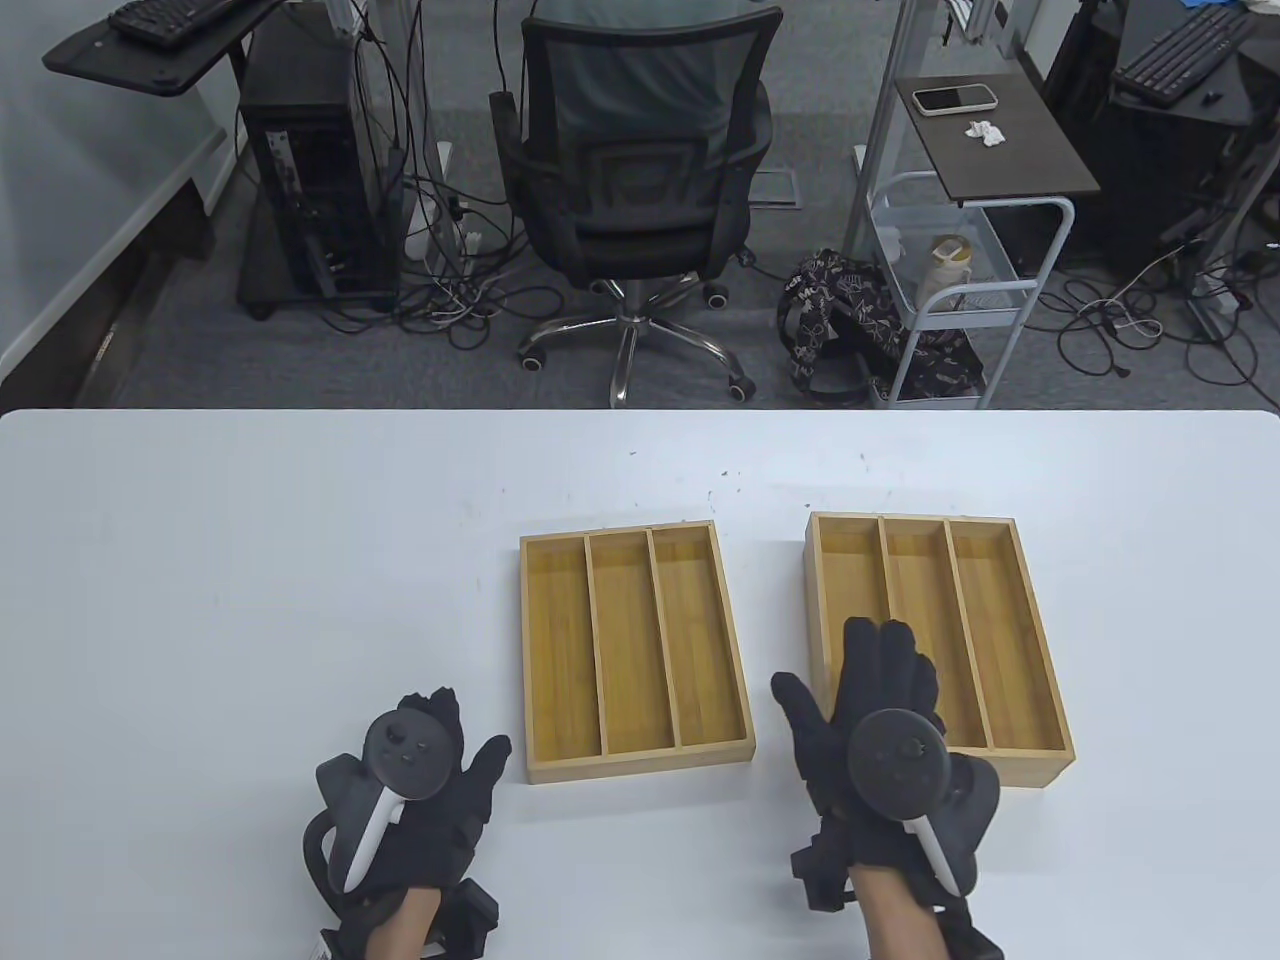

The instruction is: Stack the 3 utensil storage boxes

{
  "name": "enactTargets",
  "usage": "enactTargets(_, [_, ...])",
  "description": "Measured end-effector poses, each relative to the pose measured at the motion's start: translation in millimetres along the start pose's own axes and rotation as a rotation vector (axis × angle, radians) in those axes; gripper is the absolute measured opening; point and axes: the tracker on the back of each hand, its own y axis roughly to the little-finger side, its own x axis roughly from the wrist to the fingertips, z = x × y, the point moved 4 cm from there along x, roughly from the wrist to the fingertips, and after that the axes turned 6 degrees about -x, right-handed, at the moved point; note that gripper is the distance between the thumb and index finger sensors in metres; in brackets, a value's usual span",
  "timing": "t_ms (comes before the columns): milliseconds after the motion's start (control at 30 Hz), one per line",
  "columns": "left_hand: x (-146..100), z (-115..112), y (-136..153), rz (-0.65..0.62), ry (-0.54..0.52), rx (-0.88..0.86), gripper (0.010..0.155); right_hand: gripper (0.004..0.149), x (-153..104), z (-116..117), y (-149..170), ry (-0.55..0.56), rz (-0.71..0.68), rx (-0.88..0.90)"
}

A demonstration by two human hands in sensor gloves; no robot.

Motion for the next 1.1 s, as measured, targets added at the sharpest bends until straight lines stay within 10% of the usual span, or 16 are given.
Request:
enactTargets(200, [2,-7,-2,0.003,0.028,0.021,0.08,0.081,-14,36,-8,-0.057,-0.04,-0.054])
enactTargets(1100, [67,-54,-50,0.159,-0.033,0.319,0.073,0.077,-30,47,-27,-0.033,-0.101,-0.109])
